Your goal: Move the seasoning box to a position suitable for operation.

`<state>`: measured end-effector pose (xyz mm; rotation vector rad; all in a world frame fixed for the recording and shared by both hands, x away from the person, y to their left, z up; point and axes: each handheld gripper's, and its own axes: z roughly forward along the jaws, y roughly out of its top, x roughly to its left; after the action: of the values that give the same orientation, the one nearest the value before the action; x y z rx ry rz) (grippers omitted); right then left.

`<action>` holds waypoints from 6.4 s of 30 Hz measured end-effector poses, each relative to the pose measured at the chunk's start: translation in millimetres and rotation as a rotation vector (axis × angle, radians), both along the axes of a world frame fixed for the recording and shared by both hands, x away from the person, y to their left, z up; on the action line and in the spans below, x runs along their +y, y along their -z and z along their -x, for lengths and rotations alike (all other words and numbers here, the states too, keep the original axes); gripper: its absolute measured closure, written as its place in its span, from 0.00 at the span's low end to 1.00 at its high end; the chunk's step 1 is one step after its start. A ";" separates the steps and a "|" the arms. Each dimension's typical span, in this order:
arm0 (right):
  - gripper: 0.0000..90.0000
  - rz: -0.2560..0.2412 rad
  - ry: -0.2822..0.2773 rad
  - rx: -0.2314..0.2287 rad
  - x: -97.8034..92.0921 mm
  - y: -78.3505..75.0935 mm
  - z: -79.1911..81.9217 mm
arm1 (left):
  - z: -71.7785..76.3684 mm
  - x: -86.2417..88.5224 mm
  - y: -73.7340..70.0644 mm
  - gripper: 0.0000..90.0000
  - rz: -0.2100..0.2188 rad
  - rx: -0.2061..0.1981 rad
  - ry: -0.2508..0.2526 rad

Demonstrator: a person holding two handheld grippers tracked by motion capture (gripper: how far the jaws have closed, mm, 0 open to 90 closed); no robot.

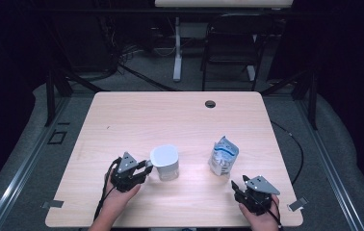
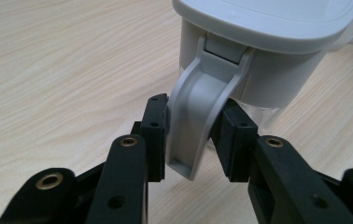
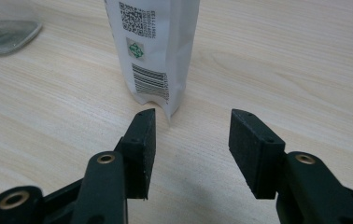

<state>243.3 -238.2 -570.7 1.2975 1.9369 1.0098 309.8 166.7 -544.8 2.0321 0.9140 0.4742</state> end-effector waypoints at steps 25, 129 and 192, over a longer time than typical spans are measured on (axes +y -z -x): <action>0.57 0.003 -0.008 -0.005 3.2 -0.6 1.5 | 13.2 0.0 -2.6 0.77 -0.056 -0.018 0.049; 0.67 -0.003 -0.184 -0.012 44.1 -15.3 8.0 | 22.4 13.5 -42.8 0.74 0.127 0.031 0.059; 0.96 -0.010 -0.283 0.014 68.9 -34.4 2.7 | 16.9 -17.2 -55.2 1.00 0.072 0.025 0.148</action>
<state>240.6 -169.3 -536.4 1.0572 2.1708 1.1484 292.9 149.5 -489.6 2.0258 0.7779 0.3311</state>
